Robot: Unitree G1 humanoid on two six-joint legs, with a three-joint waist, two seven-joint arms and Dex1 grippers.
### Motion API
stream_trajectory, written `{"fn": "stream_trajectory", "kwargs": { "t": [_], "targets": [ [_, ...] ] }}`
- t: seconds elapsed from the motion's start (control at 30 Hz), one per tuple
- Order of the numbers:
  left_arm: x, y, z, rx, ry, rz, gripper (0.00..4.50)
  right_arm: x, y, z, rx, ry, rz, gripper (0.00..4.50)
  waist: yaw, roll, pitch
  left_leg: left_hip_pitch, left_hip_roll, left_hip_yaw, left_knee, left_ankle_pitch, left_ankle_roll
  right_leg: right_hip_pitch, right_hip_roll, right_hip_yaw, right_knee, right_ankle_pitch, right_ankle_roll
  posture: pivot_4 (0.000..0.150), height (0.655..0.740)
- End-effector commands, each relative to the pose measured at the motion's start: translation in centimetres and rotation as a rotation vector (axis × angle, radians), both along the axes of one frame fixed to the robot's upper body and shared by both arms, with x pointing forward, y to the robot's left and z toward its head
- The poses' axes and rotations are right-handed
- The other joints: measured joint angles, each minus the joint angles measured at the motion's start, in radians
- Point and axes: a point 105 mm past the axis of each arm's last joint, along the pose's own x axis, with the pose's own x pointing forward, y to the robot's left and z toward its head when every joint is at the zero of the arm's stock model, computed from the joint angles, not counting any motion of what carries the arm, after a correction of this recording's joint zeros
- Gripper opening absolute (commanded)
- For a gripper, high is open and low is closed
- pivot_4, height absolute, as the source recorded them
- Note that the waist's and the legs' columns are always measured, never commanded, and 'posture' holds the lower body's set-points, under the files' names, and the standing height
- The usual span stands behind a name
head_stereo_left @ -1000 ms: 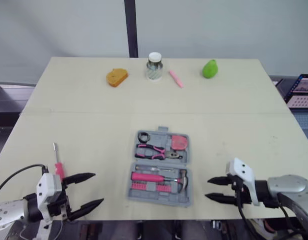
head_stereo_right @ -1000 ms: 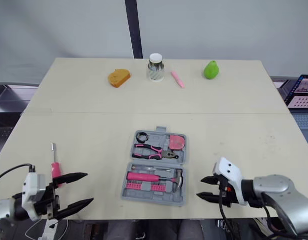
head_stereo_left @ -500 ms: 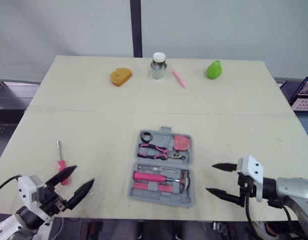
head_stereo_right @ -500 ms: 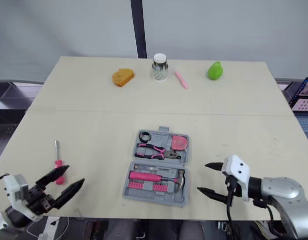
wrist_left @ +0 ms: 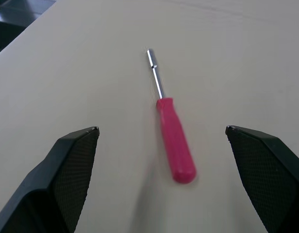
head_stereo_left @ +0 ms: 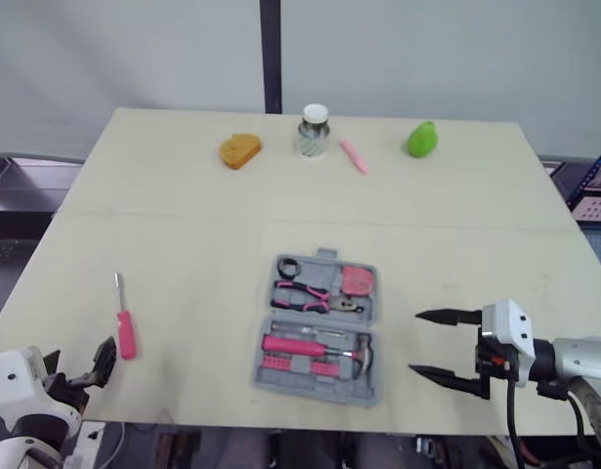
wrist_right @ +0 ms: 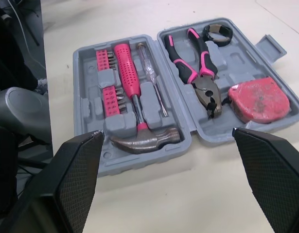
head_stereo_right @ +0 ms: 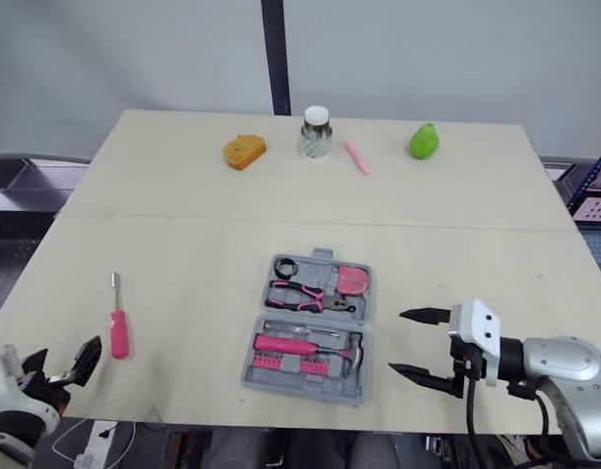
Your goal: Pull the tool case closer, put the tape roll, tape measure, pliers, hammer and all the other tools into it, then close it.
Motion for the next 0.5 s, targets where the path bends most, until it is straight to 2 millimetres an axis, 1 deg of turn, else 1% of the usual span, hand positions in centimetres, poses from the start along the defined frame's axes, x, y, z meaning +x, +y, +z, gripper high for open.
{"fn": "stream_trajectory", "kwargs": {
  "t": [0.03,0.1,0.27,0.37,0.5],
  "targets": [
    [0.5,0.6,1.2,0.051,0.004,0.042,4.50,-0.1,0.6,0.8,0.033,-0.044,0.026,4.46,0.007,0.000,0.000,0.000,0.000,0.000,0.000,0.000,0.000,0.000,0.000,0.000,0.000,0.000,0.000,0.150,0.6950],
    [1.1,0.4,1.7,0.067,0.002,0.026,4.50,-0.1,0.7,0.8,0.033,-0.049,0.022,4.46,0.010,0.000,0.000,0.000,0.000,0.000,0.000,0.000,0.000,0.000,0.000,0.000,0.000,0.000,0.000,0.150,0.6950],
    [3.2,0.4,3.8,0.092,-0.006,0.011,4.50,0.0,1.0,1.1,0.033,-0.056,0.020,4.46,0.009,0.000,0.000,0.000,0.000,0.000,0.000,0.000,0.000,0.000,0.000,0.000,0.001,0.000,0.000,0.150,0.6950],
    [4.2,0.2,4.1,0.063,0.017,0.024,4.50,0.0,1.2,1.2,0.032,-0.059,0.022,4.46,0.008,0.000,0.000,0.000,0.000,0.000,0.000,0.000,0.000,0.000,0.000,0.000,0.002,0.000,0.000,0.150,0.6950],
    [5.6,-0.3,4.0,0.025,0.062,0.073,4.50,-0.2,1.2,1.7,0.021,-0.060,0.025,4.46,0.006,0.000,0.000,0.000,0.000,0.000,0.000,0.001,-0.001,0.000,0.002,0.000,0.006,0.000,0.000,0.150,0.6950]
  ]
}}
